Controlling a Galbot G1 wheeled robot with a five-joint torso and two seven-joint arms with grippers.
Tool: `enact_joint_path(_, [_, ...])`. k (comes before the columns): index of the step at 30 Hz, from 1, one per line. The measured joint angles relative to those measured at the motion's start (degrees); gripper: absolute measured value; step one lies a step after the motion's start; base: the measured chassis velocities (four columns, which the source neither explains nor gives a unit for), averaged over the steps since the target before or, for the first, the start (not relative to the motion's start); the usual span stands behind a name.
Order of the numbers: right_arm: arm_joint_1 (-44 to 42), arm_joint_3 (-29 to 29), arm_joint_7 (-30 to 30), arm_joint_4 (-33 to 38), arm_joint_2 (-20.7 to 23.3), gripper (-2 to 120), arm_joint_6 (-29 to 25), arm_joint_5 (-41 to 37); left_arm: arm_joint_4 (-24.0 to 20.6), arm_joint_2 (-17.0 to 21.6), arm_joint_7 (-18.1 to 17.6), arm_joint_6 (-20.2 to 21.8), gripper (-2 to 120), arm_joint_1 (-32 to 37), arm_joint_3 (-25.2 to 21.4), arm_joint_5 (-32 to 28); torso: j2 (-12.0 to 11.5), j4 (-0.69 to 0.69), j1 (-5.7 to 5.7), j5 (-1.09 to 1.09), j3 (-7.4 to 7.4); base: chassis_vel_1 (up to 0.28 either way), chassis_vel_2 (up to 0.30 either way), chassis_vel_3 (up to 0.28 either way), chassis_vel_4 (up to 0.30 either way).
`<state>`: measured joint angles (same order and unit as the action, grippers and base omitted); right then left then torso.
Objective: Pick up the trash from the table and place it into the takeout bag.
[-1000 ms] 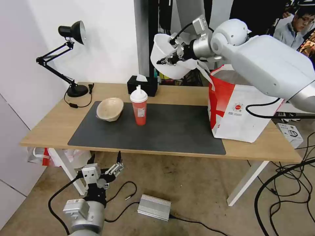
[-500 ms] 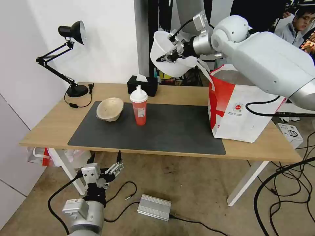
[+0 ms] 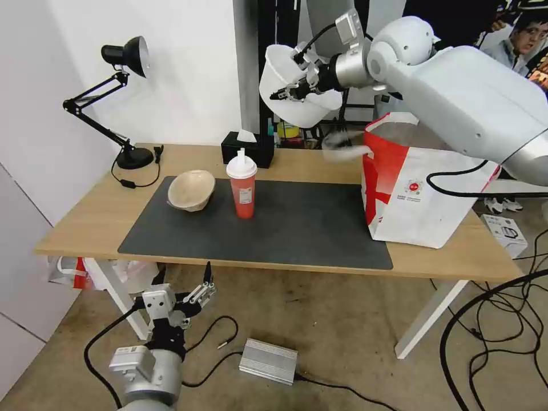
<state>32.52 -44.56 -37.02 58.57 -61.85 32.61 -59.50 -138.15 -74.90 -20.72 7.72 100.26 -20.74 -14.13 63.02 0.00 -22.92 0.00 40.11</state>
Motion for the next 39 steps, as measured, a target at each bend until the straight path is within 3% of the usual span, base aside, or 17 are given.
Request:
enact_joint_path(25, [0.0,0.04,-0.34,1.37,2.43,0,-0.22,0.19,-0.4,-0.06,0.0,-0.02,100,0.45,0.05,0.19,0.0,0.0,0.0,0.0,0.0,0.0,0.0,0.0,0.0])
enact_joint_path(39, [-0.51,1.13,-0.29,4.58,8.5,0,-0.21,-0.46,-0.8,0.78,-0.8,0.22,100,-0.05,-0.21,-0.52,0.0,0.0,0.0,0.01,0.0,0.0,0.0,0.0,0.0])
